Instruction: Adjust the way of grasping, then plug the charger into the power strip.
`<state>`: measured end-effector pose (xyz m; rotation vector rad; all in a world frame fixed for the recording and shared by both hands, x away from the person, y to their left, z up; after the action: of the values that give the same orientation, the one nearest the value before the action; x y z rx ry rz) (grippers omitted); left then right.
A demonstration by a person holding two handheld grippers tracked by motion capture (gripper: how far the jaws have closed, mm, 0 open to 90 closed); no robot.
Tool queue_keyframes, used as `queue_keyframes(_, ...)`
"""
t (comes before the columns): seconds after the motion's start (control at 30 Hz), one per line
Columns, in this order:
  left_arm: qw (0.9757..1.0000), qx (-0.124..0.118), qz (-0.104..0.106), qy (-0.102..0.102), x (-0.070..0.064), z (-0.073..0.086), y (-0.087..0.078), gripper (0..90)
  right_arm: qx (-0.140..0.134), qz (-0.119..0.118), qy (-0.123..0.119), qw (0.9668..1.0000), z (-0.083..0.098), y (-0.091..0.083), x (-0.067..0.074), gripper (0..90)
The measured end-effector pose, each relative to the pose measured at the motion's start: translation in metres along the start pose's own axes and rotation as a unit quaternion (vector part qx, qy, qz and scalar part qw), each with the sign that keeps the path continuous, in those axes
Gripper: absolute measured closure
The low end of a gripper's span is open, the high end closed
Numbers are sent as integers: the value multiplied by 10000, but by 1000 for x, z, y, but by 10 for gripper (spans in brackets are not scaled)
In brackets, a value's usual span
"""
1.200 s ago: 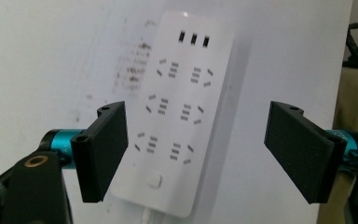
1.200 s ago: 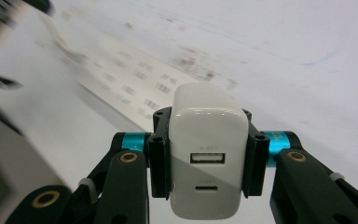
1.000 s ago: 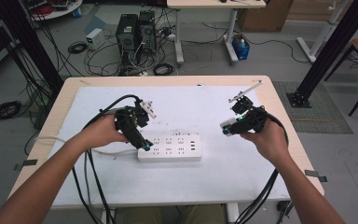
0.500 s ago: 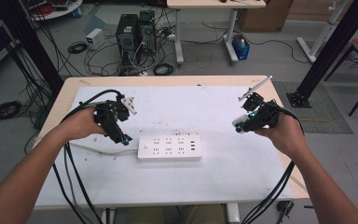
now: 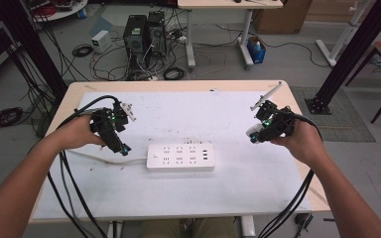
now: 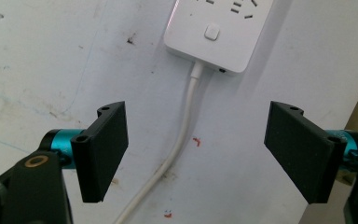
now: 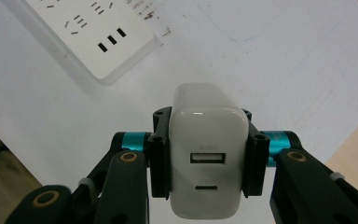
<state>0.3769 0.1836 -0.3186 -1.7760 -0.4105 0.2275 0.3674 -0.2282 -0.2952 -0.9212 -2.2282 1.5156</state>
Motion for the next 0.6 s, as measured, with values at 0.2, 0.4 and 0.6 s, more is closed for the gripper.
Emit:
queue_keyframes(0.2, 10000, 44, 53, 20, -1, 5, -3, 217, -91, -118, -94, 9998, -5, -1, 3, 620)
queue_keyframes(0.4, 9999, 104, -4, 45, 0, 9, -4, 218, -239, -238, -314, 9989, -15, 0, 8, 620)
queue_keyframes(0.6, 9998, 185, 44, -41, 2, 11, -1, 218, -185, -327, -575, 9976, -29, 4, 15, 621)
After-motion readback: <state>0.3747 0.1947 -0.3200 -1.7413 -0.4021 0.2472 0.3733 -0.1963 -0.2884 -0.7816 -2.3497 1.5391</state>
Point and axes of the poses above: each handheld gripper's, and its own axes: y roughly forward along the jaws, z roughly out of its underside, x roughly to its left, the point moved 3 cm from there along y, roughly forward along the jaws, and after that the axes turned 1 degree about x, right-handed, at the moved point
